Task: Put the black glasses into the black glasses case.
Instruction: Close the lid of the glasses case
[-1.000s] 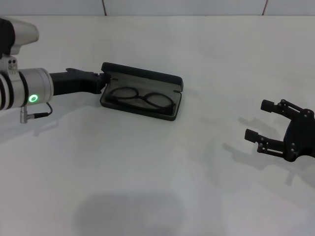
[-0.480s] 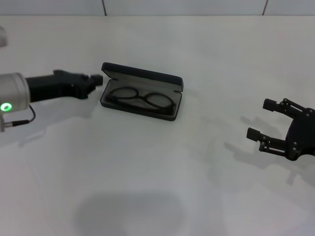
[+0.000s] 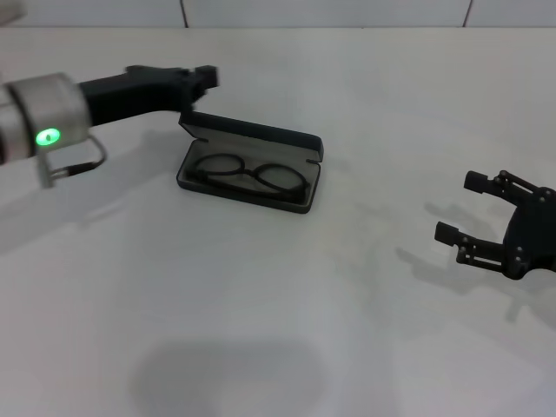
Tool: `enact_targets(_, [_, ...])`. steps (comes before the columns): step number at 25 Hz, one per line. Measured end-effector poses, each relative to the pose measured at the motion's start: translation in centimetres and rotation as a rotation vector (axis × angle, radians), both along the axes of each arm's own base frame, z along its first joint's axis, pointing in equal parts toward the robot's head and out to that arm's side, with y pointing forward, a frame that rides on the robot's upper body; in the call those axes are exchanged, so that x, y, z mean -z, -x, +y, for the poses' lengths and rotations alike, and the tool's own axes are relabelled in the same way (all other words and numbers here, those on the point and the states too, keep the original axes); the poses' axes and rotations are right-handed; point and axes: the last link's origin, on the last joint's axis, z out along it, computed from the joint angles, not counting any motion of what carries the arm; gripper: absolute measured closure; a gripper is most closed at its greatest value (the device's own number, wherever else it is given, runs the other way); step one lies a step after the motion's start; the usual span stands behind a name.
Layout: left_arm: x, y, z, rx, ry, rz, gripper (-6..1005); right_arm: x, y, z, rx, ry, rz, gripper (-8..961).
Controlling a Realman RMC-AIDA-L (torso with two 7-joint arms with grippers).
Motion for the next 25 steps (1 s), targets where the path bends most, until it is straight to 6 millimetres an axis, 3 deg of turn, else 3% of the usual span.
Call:
enact_targets(6, [2.4,-2.1,0.7,-0.057,-0.034,0.084,924,0.1,-0.1,0.0,0.01,-0.002,-0.003,99])
enact_targets(12, [4.9,-1.9,0.7,-0.183,-0.107,0.2,923,0.0,-0.3,-0.1,0.018,-0.005,-0.002,98])
enact_targets(25, [5.8,-2.3,1.3,-0.222,-0.179,0.194,920,0.0,-0.2,0.0,0.01,-0.005,-0.004,98])
